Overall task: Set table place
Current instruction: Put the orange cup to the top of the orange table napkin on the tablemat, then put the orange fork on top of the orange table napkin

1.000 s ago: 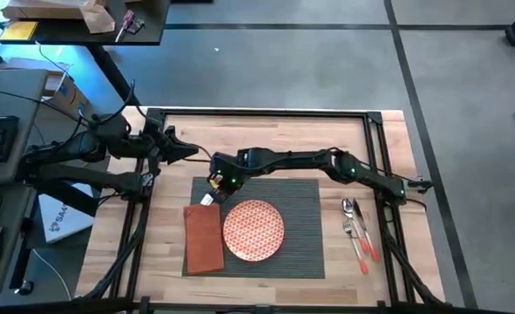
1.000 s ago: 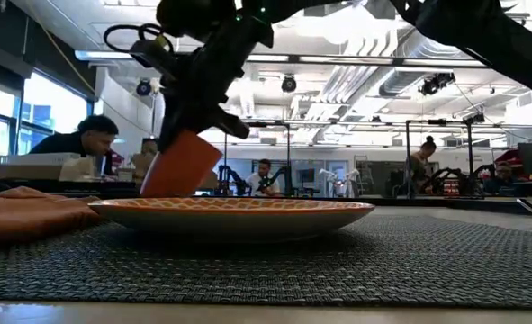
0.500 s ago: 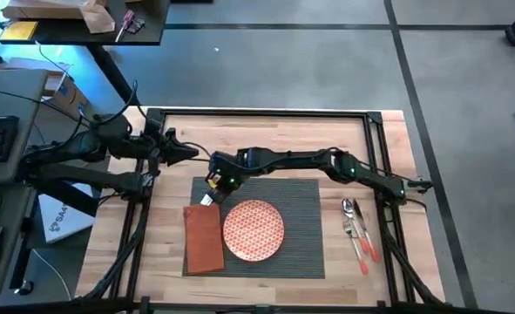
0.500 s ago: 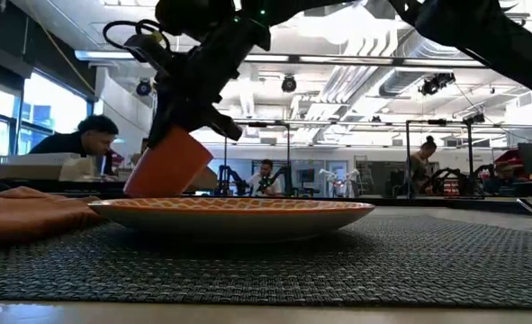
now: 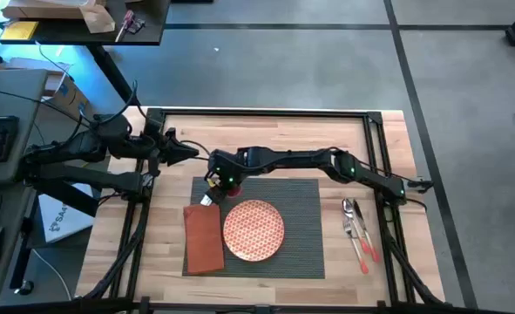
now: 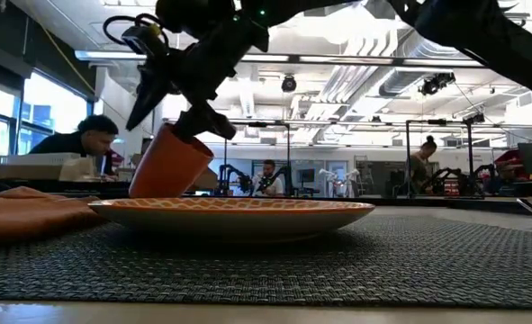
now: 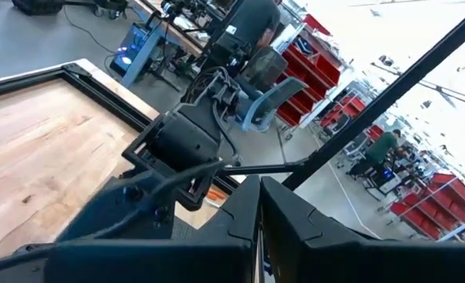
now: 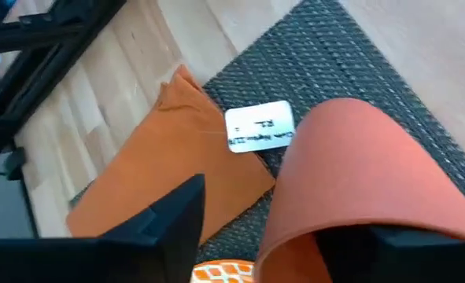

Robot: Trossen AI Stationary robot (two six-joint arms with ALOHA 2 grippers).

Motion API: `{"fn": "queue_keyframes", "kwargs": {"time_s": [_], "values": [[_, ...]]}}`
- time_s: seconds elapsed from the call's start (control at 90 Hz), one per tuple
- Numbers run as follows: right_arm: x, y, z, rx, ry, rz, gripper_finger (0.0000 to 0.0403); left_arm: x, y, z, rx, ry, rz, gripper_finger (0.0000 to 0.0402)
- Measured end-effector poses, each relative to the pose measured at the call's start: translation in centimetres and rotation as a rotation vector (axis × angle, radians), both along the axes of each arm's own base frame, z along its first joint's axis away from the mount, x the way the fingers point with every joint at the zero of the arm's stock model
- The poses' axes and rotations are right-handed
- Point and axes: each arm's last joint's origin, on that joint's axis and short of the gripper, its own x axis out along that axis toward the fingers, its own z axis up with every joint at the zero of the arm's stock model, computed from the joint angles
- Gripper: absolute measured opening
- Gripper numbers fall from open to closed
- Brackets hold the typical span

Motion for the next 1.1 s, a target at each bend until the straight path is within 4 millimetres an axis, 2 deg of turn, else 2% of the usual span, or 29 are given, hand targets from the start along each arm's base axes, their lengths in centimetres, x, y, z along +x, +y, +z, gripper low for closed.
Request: {"fn": "queue_keyframes", "kwargs": {"time_s": [0.244,0.656,1.1], "values": [[0.2,-1.3,0.7,0.017,-0.044,0.001,0.024,0.0,0.1,0.0,0.002,0.001,0.021,0.0],[0.3,-1.2,0.9,0.063,-0.072,0.046,0.024,0.0,0.1,0.0,0.003,0.001,0.028,0.0],[0.6,-1.2,1.1,0.028,-0.118,0.073,0.024,0.0,0.1,0.0,0.014,0.001,0.027,0.0]]}}
